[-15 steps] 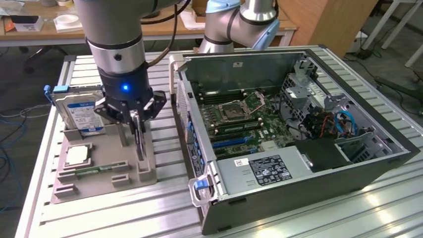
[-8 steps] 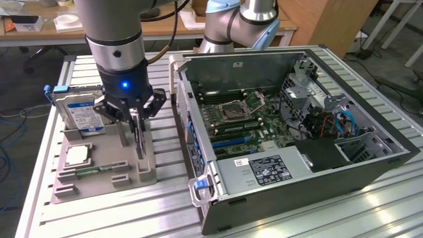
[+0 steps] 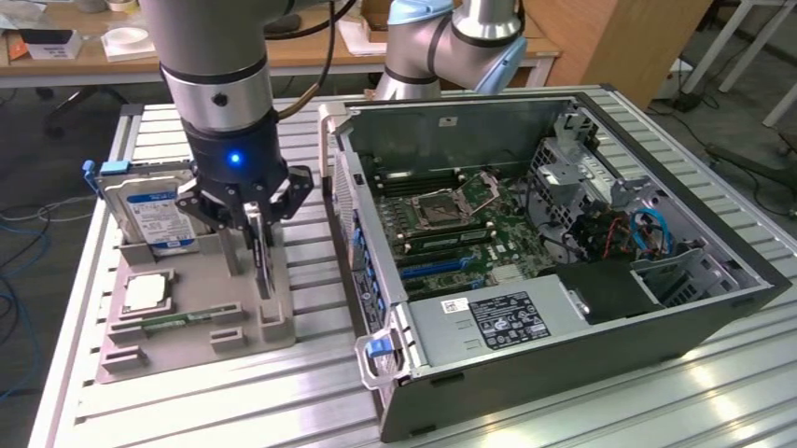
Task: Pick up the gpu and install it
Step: 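Pick up the gpu and move the gpu toward the slot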
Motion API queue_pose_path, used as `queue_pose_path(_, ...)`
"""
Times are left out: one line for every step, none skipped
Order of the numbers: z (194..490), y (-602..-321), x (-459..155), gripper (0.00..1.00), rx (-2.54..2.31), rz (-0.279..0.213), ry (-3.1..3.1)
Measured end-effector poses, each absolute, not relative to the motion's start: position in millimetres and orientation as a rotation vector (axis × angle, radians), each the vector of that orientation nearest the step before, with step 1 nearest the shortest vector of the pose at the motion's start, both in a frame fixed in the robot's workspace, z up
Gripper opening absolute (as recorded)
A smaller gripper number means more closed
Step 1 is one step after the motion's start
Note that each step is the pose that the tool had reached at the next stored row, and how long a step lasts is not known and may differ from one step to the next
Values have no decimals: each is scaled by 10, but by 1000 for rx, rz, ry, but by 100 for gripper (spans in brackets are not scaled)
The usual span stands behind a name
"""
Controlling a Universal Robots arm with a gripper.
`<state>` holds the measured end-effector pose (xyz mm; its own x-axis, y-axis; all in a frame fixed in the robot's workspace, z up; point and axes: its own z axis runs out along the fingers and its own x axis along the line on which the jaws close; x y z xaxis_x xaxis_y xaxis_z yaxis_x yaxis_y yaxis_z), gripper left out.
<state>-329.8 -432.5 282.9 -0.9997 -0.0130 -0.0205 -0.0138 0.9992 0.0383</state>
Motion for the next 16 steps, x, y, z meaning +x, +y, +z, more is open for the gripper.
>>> queue_pose_path(2835, -4325, -3298, 26, -21, 60, 3121)
queue_pose_path(2840, -4325, -3298, 26, -21, 60, 3121)
queue_pose_path(2845, -4325, -3298, 26, -21, 60, 3121)
queue_pose_path(2849, -4325, -3298, 26, -21, 60, 3121)
queue_pose_path(2855, -4325, -3298, 26, -21, 60, 3121)
queue_pose_path(2862, -4325, -3298, 26, -21, 61, 3121)
queue_pose_path(2870, -4325, -3298, 26, -21, 61, 3121)
queue_pose_path(2881, -4325, -3298, 26, -21, 61, 3121)
queue_pose_path(2892, -4325, -3298, 26, -21, 62, 3121)
queue_pose_path(2903, -4325, -3298, 26, -21, 62, 3121)
queue_pose_path(2913, -4325, -3298, 26, -21, 63, 3121)
queue_pose_path(2921, -4325, -3298, 26, -21, 64, 3120)
queue_pose_path(2930, -4325, -3298, 26, -21, 65, 3120)
queue_pose_path(2942, -4325, -3298, 26, -21, 65, 3121)
queue_pose_path(2953, -4325, -3298, 26, -21, 65, 3121)
queue_pose_path(2964, -4325, -3298, 26, -21, 66, 3121)
